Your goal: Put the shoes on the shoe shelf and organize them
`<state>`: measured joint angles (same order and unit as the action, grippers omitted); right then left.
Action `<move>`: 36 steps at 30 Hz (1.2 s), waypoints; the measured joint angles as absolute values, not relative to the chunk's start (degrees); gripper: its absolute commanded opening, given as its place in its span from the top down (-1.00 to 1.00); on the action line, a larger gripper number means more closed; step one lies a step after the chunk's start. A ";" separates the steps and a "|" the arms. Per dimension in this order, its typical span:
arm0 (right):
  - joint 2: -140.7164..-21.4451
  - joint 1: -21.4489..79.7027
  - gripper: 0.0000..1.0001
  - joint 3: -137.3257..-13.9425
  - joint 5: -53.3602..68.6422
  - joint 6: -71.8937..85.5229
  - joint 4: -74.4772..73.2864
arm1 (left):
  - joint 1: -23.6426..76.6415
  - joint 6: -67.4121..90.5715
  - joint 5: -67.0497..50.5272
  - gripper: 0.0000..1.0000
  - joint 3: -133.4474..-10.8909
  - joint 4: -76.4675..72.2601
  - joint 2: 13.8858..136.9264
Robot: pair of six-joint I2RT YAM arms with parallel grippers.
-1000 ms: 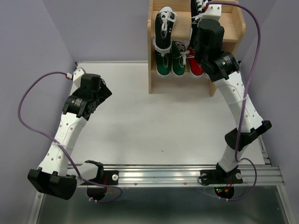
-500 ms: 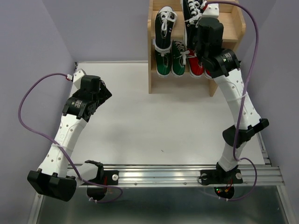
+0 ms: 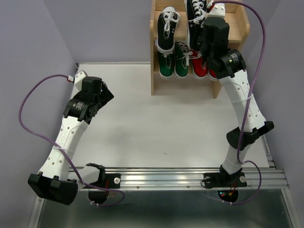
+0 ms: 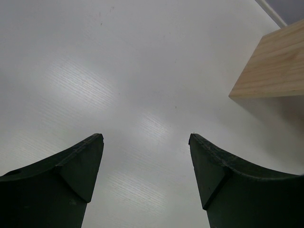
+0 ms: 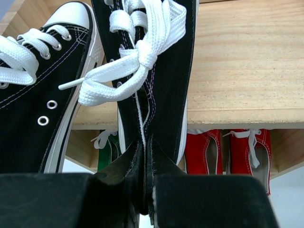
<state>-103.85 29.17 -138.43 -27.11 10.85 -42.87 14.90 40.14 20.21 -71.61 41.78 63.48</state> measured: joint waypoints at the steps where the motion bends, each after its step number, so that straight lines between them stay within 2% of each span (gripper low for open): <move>1: -103.85 29.17 0.99 -138.56 -26.94 11.00 -43.09 | 14.90 40.14 20.16 -0.68 -71.61 41.78 63.48; 33: -102.26 29.17 0.99 -138.72 -23.88 13.89 -47.72 | 14.90 40.99 18.68 -0.68 -71.59 41.34 63.48; 36: -102.39 29.17 0.89 -138.91 -23.99 13.87 -47.72 | 14.90 41.01 18.68 -0.68 -71.59 41.36 63.48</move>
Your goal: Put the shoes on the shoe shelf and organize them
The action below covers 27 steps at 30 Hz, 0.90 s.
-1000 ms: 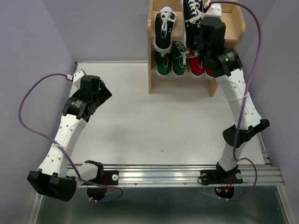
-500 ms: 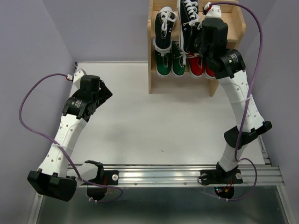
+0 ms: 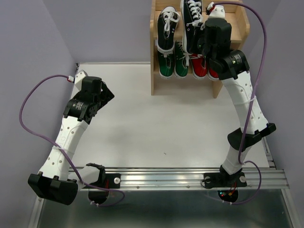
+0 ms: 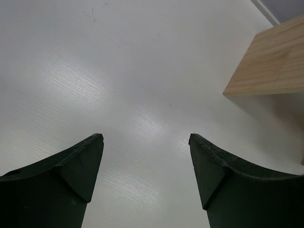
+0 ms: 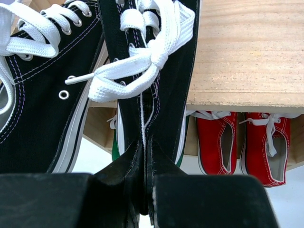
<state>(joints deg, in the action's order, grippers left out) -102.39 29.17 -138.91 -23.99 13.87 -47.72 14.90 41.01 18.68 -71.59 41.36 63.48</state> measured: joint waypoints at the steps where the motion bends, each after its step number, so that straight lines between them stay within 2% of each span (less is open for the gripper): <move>1: -102.52 29.17 0.88 -139.09 -23.99 13.85 -47.68 | 14.90 41.01 18.68 -0.67 -71.59 41.36 63.48; 6: -102.91 29.17 0.85 -140.05 -23.99 13.76 -47.64 | 14.90 41.01 18.72 -0.68 -71.59 41.36 63.46; 7: -103.00 29.17 0.79 -140.25 -23.99 13.76 -47.62 | 14.90 40.99 18.74 -0.68 -71.59 41.36 63.46; 8: -103.02 29.17 0.62 -140.51 -23.99 13.78 -47.59 | 14.90 40.99 18.81 -0.68 -71.59 41.36 63.46; 11: -103.18 29.17 0.55 -140.88 -23.90 13.43 -47.16 | 14.90 41.01 18.92 -0.68 -71.59 41.36 63.40; 12: -103.18 29.17 0.46 -140.94 -23.92 13.45 -46.76 | 14.90 41.01 18.92 -0.68 -71.59 41.39 63.35; 15: -103.24 29.17 0.41 -141.47 -23.97 13.58 -43.55 | 14.90 41.01 18.92 -0.68 -71.59 41.39 63.13; 17: -103.24 29.17 0.23 -142.10 -23.99 13.72 -42.37 | 14.90 41.01 18.92 -0.68 -71.59 41.39 63.07; 20: -103.22 29.17 0.14 -142.47 -23.99 13.65 -41.47 | 14.90 41.01 18.94 -0.67 -71.59 41.41 63.07; 23: -103.22 29.17 -0.17 -142.50 -23.99 13.63 -41.50 | 14.90 41.01 18.92 -0.67 -71.59 41.39 63.05; 26: -103.22 29.17 -0.34 -142.50 -23.97 13.72 -41.45 | 14.90 41.04 18.96 -0.68 -71.59 41.41 63.02; 27: -103.22 29.17 -0.48 -142.50 -23.97 13.69 -41.45 | 14.90 41.06 18.96 -0.67 -71.59 41.41 63.02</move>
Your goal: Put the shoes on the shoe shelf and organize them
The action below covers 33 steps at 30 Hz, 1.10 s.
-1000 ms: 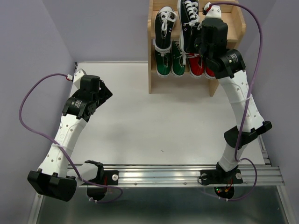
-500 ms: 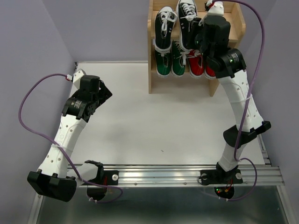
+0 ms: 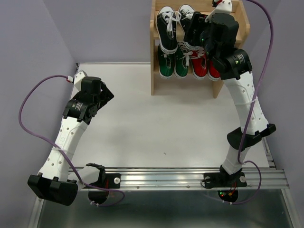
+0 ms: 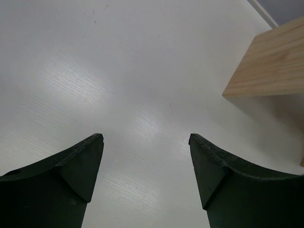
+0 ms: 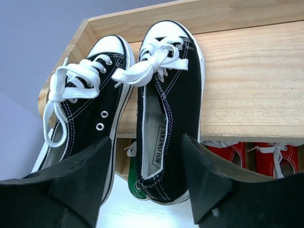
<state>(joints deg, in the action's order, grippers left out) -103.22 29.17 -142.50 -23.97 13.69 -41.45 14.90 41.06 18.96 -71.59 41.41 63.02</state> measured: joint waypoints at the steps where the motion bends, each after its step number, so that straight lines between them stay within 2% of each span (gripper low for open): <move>1: -103.22 29.17 -0.55 -142.50 -23.94 13.74 -41.45 | 14.90 41.06 18.96 -0.68 -71.59 41.39 63.02; 5: -103.18 29.17 -0.91 -142.50 -23.92 13.54 -41.45 | 14.90 41.17 18.96 -0.68 -71.59 41.39 63.02; 7: -103.11 29.17 -1.00 -142.50 -23.86 13.65 -41.45 | 14.90 41.19 18.96 -0.68 -71.59 41.39 63.02; 13: -100.18 29.17 -1.00 -140.46 -23.44 13.52 -41.56 | 14.90 41.01 19.38 -0.68 -71.59 41.41 63.02; 16: -94.45 29.17 -1.00 -134.96 -23.33 13.50 -41.32 | 14.90 40.38 19.75 -0.68 -71.61 41.36 63.02; 26: -69.73 29.17 -1.00 -112.77 -23.90 15.86 -47.11 | 14.90 35.42 19.73 -0.68 -74.94 38.15 63.26; 33: -59.79 29.17 -1.00 -91.31 -26.24 24.82 -53.63 | 14.90 31.79 19.31 -0.68 -75.88 34.72 63.24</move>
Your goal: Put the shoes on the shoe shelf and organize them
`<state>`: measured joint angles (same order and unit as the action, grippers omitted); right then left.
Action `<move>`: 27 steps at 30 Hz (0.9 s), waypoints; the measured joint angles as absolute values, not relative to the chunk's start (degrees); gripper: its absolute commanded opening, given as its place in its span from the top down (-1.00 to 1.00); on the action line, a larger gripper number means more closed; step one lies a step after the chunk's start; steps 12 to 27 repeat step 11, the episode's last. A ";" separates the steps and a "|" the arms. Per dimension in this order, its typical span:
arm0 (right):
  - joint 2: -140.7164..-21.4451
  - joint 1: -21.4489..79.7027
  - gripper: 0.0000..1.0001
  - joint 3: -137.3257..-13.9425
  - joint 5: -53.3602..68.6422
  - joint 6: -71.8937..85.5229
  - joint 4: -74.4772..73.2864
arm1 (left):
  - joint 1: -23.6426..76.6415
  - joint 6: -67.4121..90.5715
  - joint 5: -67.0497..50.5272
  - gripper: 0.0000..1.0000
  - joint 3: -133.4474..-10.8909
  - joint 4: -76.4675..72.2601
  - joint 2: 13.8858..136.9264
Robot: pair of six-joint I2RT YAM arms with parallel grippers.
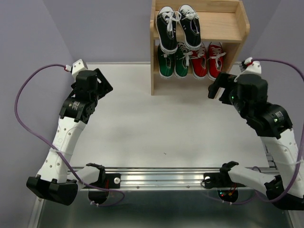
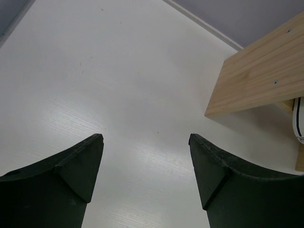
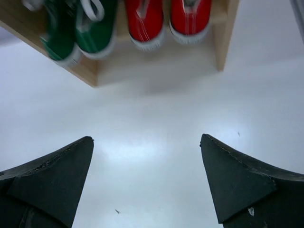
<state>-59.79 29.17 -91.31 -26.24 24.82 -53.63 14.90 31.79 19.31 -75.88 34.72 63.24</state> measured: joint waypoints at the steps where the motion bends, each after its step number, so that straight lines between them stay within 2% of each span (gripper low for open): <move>1: -59.46 29.17 -1.00 -88.90 -26.39 25.69 -54.24 | 14.90 31.51 19.31 -0.67 -75.94 34.39 63.24; 6: -59.64 29.17 -1.00 -73.06 -27.53 33.15 -56.86 | 14.90 29.93 19.33 -0.67 -77.17 33.50 63.24; 10: -58.52 29.17 -1.00 -66.89 -28.38 37.41 -58.65 | 14.90 29.41 19.35 -0.68 -77.82 32.69 63.24; 27: -58.04 29.17 -1.00 -66.35 -28.53 38.09 -58.78 | 14.90 29.34 19.33 -0.68 -77.82 32.60 63.24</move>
